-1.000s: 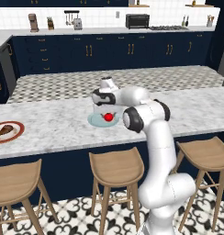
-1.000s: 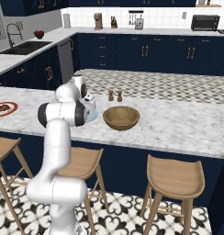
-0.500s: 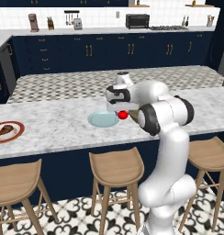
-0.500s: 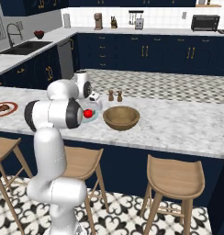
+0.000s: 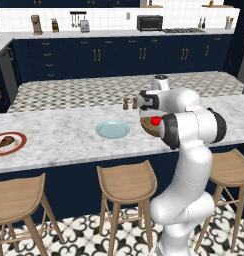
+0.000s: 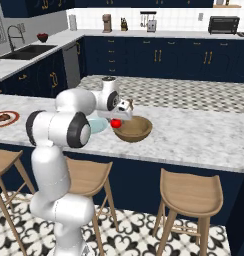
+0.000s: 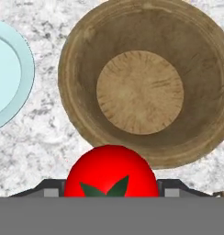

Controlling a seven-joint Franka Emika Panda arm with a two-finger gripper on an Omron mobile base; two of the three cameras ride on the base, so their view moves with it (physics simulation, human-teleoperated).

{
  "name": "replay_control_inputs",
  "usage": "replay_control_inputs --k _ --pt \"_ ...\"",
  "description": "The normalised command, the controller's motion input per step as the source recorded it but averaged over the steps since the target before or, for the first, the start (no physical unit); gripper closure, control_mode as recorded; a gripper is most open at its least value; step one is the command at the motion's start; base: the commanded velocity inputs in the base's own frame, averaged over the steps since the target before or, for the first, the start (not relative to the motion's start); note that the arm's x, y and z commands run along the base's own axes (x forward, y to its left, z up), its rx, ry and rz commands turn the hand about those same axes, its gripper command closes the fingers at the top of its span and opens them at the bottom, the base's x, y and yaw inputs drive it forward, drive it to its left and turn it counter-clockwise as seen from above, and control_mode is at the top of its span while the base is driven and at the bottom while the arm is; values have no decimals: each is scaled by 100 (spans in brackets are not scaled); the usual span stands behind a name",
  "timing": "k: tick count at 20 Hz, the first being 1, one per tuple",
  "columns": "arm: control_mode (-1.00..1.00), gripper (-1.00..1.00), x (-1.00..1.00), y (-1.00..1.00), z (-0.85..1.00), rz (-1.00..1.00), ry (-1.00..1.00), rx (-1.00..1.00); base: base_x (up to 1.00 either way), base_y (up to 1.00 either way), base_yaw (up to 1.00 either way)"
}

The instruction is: Pick the chicken drumstick and tomato from their plates and place them in the bowl. Then put the bowl in the fridge.

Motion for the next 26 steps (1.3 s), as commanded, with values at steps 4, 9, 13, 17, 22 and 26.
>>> replay_control_inputs --k 4,9,13,17,22,26 --pt "-100 100 70 -70 -6 0 0 0 0 0 0" --pt "-100 100 26 -28 -41 0 1 0 0 0 0" --pt "-100 -100 8 -2 -28 0 1 0 0 0 0" --pt "-100 -100 28 0 -7 0 0 0 0 0 0" --pt "-100 -100 19 0 2 0 2 0 0 0 0" --pt "-100 -100 4 0 1 0 2 0 0 0 0"
